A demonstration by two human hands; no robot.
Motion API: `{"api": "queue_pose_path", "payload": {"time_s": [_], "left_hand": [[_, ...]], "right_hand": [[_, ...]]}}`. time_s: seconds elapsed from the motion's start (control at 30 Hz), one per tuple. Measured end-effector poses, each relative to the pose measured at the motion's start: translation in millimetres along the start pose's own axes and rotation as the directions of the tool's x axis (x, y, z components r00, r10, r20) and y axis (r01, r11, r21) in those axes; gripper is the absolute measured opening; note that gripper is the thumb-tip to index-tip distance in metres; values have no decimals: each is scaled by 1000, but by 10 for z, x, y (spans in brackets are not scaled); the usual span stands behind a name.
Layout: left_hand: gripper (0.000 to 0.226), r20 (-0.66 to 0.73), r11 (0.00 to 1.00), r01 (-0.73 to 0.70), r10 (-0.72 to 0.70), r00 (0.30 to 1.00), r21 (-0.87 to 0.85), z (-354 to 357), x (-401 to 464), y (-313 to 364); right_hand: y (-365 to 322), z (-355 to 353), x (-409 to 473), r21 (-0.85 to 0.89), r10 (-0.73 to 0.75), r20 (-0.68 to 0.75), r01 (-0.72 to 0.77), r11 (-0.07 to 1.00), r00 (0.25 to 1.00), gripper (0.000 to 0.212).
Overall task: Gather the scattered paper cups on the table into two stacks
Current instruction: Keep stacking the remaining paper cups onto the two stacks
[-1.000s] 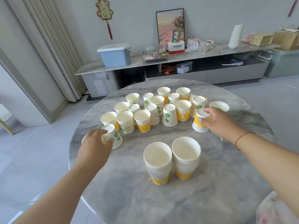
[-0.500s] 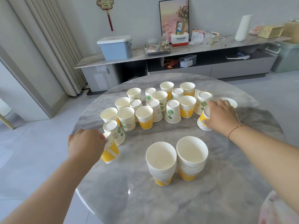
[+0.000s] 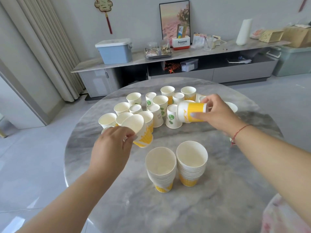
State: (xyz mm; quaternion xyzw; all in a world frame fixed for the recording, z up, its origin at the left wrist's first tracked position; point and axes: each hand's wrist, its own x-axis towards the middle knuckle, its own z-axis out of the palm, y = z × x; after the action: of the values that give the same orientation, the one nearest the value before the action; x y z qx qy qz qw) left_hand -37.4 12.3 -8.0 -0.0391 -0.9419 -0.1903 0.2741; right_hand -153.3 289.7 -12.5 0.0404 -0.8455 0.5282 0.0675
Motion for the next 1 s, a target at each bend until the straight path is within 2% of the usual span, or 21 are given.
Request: {"api": "queue_pose_path", "payload": {"time_s": [0.03,0.07,0.1,0.13,0.2,0.27,0.4,0.57,0.63,0.73,0.8,0.87,0.9,0.97,1.0], "left_hand": [[7,-31,1000,-10,9,999,-21,-48,21,61],[6,-60,999,-22,19,998,-45,-96,34,132],[6,-86,997,-36,30,996,-70,-140,39,208],[7,-110,994,-53,43,993,-92,-187,38,283],[10,-154,990,-95,78,985,-107,-284,19,407],[11,-192,984,-149,128,973,-96,-361,-22,483],[13,-227,951,-302,281,932,-64,-450,-141,539],[25,-128,909,-415,407,905,-42,-398,-272,447],[23,-89,905,-423,419,904,-40,-375,-299,417],[19,14,906,-420,421,907,-47,-321,-336,386],[24,109,913,-406,408,907,-35,-281,-363,366],[30,159,928,-371,372,914,-39,-253,-373,348],[32,164,939,-340,345,924,-55,-248,-366,332],[31,154,962,-258,269,951,-88,-239,-332,274],[30,146,973,-209,222,964,-95,-231,-307,237]], "right_hand": [[-149,3,-86,291,13,67,-32,956,998,55],[-275,6,-180,504,-6,138,-65,861,990,61],[-369,7,-270,606,-35,187,-87,790,982,70],[-433,7,-350,636,-70,217,-86,767,974,77],[-542,2,-514,591,-154,267,-35,806,951,79],[-595,-18,-622,467,-211,326,38,884,922,73],[-605,-61,-758,229,-251,438,163,960,864,68],[-420,-55,-814,85,-198,458,179,980,866,72],[-346,-55,-820,16,-157,447,167,986,881,74],[-276,-89,-825,-57,-75,465,114,992,882,90],[-307,-143,-829,-33,-46,477,70,997,878,91],[-357,-227,-780,56,-19,404,-4,998,915,72],[-343,-280,-724,84,3,314,-31,996,949,59],[-237,-402,-566,15,47,82,-48,999,996,38],[-146,-451,-473,-77,72,-5,-72,994,997,37]]}}
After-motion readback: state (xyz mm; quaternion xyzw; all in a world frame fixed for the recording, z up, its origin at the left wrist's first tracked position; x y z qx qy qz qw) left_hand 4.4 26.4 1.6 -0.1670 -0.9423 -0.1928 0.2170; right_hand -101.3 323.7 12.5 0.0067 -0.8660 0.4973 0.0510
